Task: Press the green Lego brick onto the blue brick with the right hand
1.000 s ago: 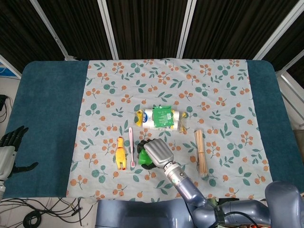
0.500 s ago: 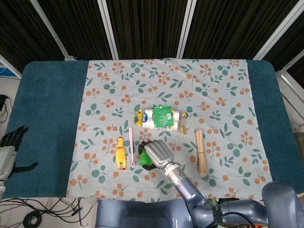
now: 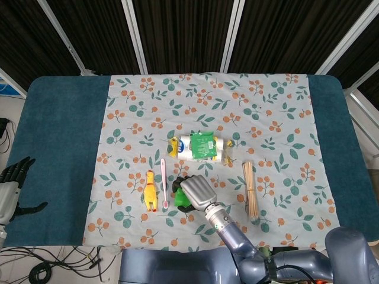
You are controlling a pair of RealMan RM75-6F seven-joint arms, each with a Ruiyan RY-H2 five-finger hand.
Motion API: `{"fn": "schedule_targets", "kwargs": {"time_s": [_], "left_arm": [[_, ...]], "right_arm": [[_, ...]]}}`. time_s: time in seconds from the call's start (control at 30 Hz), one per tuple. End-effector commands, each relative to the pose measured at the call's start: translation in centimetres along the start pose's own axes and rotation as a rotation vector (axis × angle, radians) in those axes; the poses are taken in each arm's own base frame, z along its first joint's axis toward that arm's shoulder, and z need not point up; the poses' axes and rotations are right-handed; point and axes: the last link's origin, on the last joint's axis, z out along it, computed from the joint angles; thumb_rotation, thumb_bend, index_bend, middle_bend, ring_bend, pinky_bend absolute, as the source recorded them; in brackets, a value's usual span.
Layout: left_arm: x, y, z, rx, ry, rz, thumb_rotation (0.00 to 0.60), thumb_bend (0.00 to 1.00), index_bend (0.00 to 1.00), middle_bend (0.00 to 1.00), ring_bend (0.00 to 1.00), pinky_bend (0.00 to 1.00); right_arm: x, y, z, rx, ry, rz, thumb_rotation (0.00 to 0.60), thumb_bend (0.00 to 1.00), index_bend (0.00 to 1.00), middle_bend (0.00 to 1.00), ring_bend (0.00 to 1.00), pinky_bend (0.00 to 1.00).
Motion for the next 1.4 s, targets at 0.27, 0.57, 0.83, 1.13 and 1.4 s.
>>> {"fn": "schedule_targets", "kwargs": {"time_s": [0.27,0.57,0.83,1.13,1.4], "left_arm": [[0.0,0.0,0.0,0.001,0.0,-0.001,0.6,0.0,0.0,0.0,0.0,0.0],[0.0,0.0,0.0,0.002,0.0,-0.004,0.6,0.0,0.0,0.0,0.0,0.0],[0.1,0.0,0.0,0.002,0.001,-0.006,0.6,0.0,0.0,0.0,0.0,0.0],[0.0,0.0,0.0,0.0,0.004,0.001,0.6,0.0,0.0,0.0,0.0,0.0],[0.0,0.0,0.0,0.0,0.01,0.012,0.6,0.0,0.0,0.0,0.0,0.0]], "right_arm": [[-0.3,0.4,-0.2,-0.009,-0.008,-0.024,0.6,0.44,0.61,0.53,0.49,0.54],[-0.5,0.6,-0.1,-0.016,-0.011,-0.034,0.6,0.44,0.61,0.53,0.49,0.54],[-0.7,0.7,-0.1,-0.025,-0.02,-0.037,0.6,0.44,0.61,0.52,0.48,0.52],[0.4,0.5,-0.4,-0.008,0.027,-0.08,0.6,0.22,0.24,0.16,0.2,0.3],[2.4,0.8,-1.6,-0.032,0.054,-0.086,0.6,0.13,0.0,0.0,0.07,0.23]]}}
